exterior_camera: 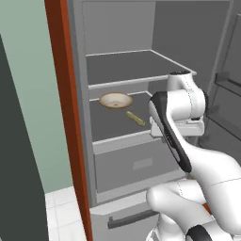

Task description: Retrieve the butter from the fridge and place it on a plate on the dining table. Then retrieve the butter knife by the fridge and place it near the plate.

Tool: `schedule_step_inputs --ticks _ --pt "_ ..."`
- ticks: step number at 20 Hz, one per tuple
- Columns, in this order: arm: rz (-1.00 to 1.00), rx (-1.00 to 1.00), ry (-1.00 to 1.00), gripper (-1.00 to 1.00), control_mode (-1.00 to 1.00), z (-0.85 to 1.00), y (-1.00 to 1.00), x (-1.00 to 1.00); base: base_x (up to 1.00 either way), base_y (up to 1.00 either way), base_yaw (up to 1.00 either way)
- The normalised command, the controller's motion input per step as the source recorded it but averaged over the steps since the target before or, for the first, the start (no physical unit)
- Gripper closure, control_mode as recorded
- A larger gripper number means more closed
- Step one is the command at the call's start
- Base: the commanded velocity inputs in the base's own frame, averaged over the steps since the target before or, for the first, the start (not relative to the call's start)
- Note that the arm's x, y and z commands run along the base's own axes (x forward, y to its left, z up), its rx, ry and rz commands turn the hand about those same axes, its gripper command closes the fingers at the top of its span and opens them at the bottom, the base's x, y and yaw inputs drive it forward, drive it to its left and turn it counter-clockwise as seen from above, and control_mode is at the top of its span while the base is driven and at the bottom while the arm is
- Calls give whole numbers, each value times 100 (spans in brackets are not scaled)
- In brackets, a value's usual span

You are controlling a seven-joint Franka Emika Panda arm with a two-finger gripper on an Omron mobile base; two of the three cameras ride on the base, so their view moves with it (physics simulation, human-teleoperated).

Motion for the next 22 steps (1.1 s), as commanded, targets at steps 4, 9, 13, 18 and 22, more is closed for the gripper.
schedule_step_inputs --ticks 4,9,13,18,22 --pt "0 0 0 -100 100 0 0 0 53 0 -1" --pt "0 0 0 -100 100 0 0 0 45 0 0" --pt "0 0 0 -100 100 0 0 0 29 0 0" --pt "0 0 0 -100 100 0 0 0 2 0 0" --pt "0 0 0 -100 100 0 0 0 0 0 0"
